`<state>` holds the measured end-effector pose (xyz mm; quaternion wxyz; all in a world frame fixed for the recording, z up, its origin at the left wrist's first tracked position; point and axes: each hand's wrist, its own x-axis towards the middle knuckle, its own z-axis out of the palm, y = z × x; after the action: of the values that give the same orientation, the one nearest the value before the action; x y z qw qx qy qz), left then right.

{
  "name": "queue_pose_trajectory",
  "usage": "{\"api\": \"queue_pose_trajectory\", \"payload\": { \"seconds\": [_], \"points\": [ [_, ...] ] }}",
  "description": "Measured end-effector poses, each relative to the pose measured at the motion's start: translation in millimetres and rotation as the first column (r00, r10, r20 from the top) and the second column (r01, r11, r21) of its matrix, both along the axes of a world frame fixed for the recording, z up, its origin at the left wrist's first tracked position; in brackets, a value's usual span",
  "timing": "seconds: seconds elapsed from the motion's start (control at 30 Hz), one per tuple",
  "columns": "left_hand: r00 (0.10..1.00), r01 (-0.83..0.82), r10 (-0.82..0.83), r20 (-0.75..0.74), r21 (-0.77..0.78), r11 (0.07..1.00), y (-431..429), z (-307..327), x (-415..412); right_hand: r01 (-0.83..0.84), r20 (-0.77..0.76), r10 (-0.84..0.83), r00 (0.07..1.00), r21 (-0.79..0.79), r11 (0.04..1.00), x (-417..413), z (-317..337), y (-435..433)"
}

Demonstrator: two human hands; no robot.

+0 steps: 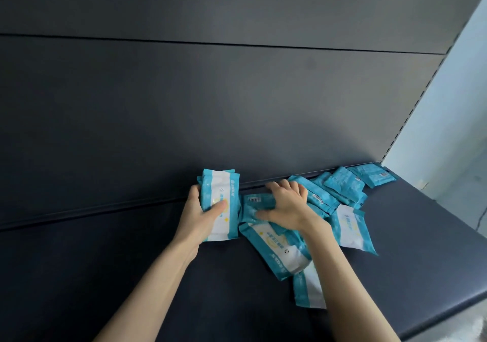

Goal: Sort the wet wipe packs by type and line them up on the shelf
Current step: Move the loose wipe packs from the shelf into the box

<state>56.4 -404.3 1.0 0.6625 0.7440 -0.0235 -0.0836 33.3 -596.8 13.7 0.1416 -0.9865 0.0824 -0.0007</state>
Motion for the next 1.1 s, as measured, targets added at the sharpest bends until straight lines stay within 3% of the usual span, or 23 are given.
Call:
{"api": "queue_pose_trajectory", "payload": {
  "seconds": [0.17, 0.27, 0.37, 0.53, 0.7, 0.87, 1.0, 1.1],
  "points": [
    [0.998, -0.064, 0.065, 0.008, -0.065, 0.996, 10.0, 3.7, -8.7, -0.044, 0.067, 0.043, 0.997, 0.017, 0.999, -2.4, 17.3, 13.3],
    [0.998, -0.069, 0.068, -0.017, -0.086, 0.994, 17.1, 6.5, -20.4, 0.008, 0.113, -0.025, 0.993, 0.15, 0.989, -21.9, 29.3, 15.6],
    [0.999, -0.033, 0.031, -0.029, -0.08, 0.996, 22.7, 10.7, -35.8, 0.119, 0.057, -0.133, 0.99, 0.196, 0.973, -51.4, 28.7, 17.2],
    [0.997, 0.039, -0.037, -0.061, 0.035, 0.999, 25.4, 2.3, -62.5, 0.213, 0.077, -0.217, 0.973, 0.06, 0.975, -87.8, 9.5, 47.0],
    [0.999, -0.015, 0.019, -0.031, 0.11, 0.994, 33.7, -7.0, -76.7, 0.278, 0.156, -0.266, 0.951, -0.064, 0.958, -98.0, -10.6, 70.3],
    [0.998, -0.05, 0.052, -0.018, 0.103, 0.993, 43.9, -7.9, -88.1, 0.128, 0.178, -0.138, 0.974, 0.066, 0.99, -98.3, -21.1, 64.1],
    [0.997, -0.061, 0.064, -0.053, 0.065, 0.996, 49.1, -5.0, -92.3, 0.014, 0.19, -0.029, 0.981, 0.077, 0.997, -100.3, -23.6, 66.0],
    [0.994, -0.083, 0.083, -0.071, 0.011, 0.997, 54.4, -2.6, -96.6, -0.059, 0.24, 0.004, 0.971, 0.222, 0.973, -99.1, -21.7, 70.1]
  ]
}}
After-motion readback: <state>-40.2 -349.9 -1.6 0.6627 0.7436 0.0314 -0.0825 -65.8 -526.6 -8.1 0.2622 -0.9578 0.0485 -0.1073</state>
